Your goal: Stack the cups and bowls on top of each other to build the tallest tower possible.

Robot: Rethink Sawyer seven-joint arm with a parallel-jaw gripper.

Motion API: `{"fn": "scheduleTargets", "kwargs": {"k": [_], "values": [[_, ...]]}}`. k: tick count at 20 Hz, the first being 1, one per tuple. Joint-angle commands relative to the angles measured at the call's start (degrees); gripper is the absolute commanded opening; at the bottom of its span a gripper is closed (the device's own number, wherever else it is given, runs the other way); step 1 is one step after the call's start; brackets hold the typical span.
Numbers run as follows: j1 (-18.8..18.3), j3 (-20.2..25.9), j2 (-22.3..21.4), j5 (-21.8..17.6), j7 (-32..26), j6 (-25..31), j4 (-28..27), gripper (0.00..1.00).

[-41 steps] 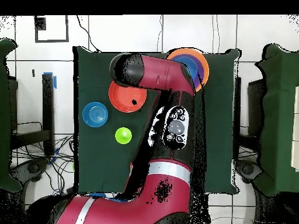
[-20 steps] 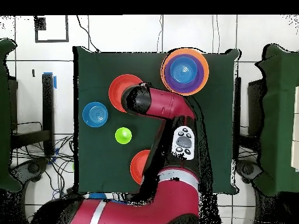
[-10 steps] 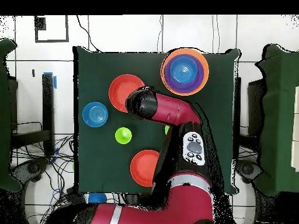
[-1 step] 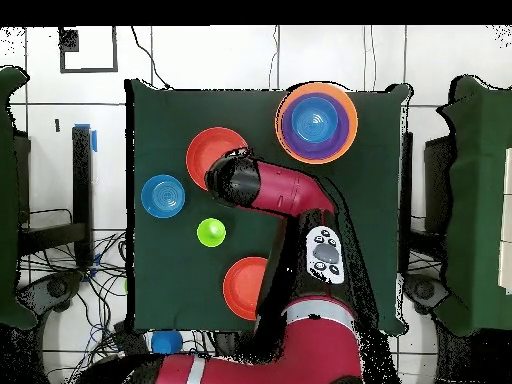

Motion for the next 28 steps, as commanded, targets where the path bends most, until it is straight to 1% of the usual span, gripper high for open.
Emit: {"fn": "scheduleTargets", "kwargs": {"k": [1, 12, 17, 24, 28], "values": [[1.3, 6.5, 1.6, 0.0, 2.3, -3.8, 2.8, 1.0], [1.2, 6.5, 5.1, -0.5, 2.7, -8.5, 2.2, 1.0], [2.2, 5.8, 7.7, -0.8, 3.6, -11.9, 1.9, 1.0], [3.6, 4.9, 10.1, -0.6, 4.5, -15.2, 2.2, 1.0], [3.7, 5.2, 11.8, -0.5, 4.1, -17.0, 1.6, 1.0]]}}
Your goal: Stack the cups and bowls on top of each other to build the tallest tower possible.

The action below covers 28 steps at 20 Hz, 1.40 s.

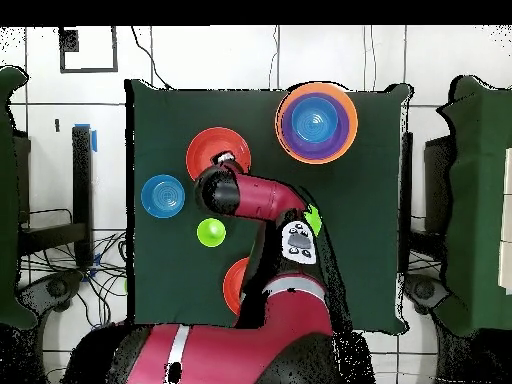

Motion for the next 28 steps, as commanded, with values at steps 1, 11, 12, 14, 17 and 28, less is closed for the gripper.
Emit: {"fn": "scheduleTargets", "kwargs": {"k": [1, 11, 12, 14, 17, 28], "values": [[1.5, 4.3, 5.4, -0.7, 3.5, -2.7, 0.9, 1.0], [2.3, 2.2, 3.9, 0.0, 2.0, 3.9, -0.1, 0.0], [2.1, 2.3, 3.4, 0.1, 1.9, 4.3, 0.2, 0.0], [1.7, 2.6, 2.4, 0.0, 1.6, 4.7, 0.8, 0.0], [1.6, 2.7, 0.9, -0.1, 1.4, 5.6, 1.6, 0.0], [1.6, 1.3, 1.8, -2.3, -1.4, 7.5, 1.1, 1.0]]}}
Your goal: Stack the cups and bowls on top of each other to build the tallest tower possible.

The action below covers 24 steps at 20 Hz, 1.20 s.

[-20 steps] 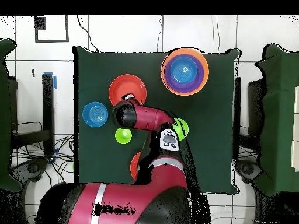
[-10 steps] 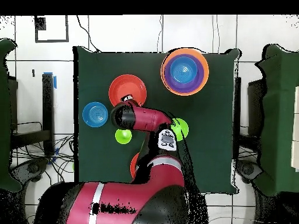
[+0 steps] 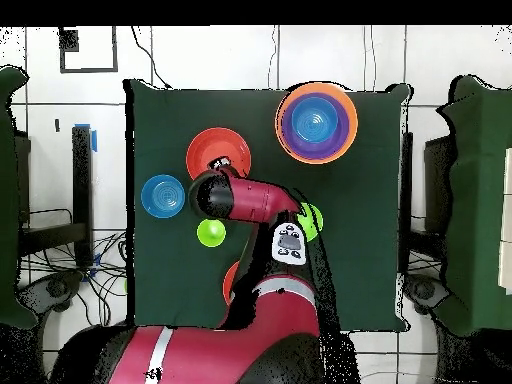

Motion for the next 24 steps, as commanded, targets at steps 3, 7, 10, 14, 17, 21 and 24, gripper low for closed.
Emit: {"fn": "scheduleTargets", "kwargs": {"k": [3, 7, 10, 14, 17, 21, 24], "values": [[-0.7, 2.9, 1.8, -2.8, -1.3, 5.6, 2.1, 1.0], [-1.9, 3.0, 2.0, -3.6, -1.8, 4.5, 4.0, 1.0], [-2.3, 2.5, 3.0, -4.3, -1.9, 3.1, 4.6, 1.0], [-2.8, 1.8, 4.0, -5.3, -2.2, 1.5, 5.0, 1.0], [-3.1, 1.3, 4.4, -5.9, -2.1, 1.0, 5.3, 1.0], [-2.9, 1.0, 3.1, -6.3, -1.7, 1.8, 6.0, 1.0], [-3.3, 1.6, 1.8, -6.6, -1.9, 2.7, 6.4, 1.0]]}}
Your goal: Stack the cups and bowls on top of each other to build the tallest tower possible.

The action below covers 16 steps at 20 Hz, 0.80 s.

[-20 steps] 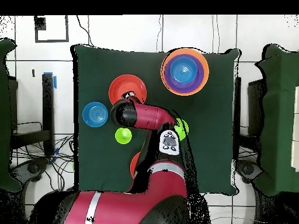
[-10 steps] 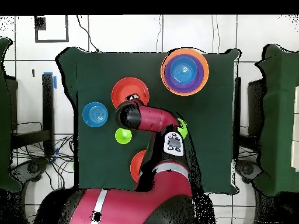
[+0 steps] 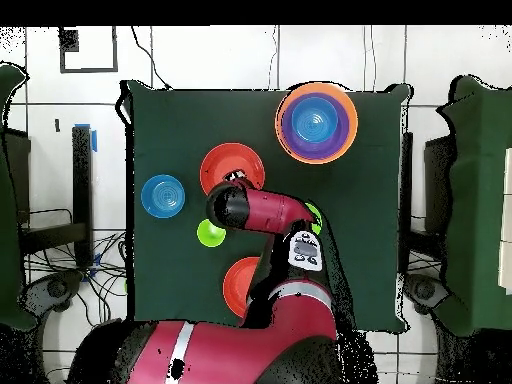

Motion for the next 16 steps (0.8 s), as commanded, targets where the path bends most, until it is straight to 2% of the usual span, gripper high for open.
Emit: {"fn": "scheduleTargets", "kwargs": {"k": [1, 4, 16], "values": [[-1.0, 2.9, 0.9, -4.3, -2.3, 2.7, 3.6, 1.0], [-1.0, 2.8, -1.1, -5.4, -3.9, 4.6, 3.2, 1.0], [-2.0, 3.1, -4.1, -8.6, -6.9, 9.1, 3.2, 1.0]]}}
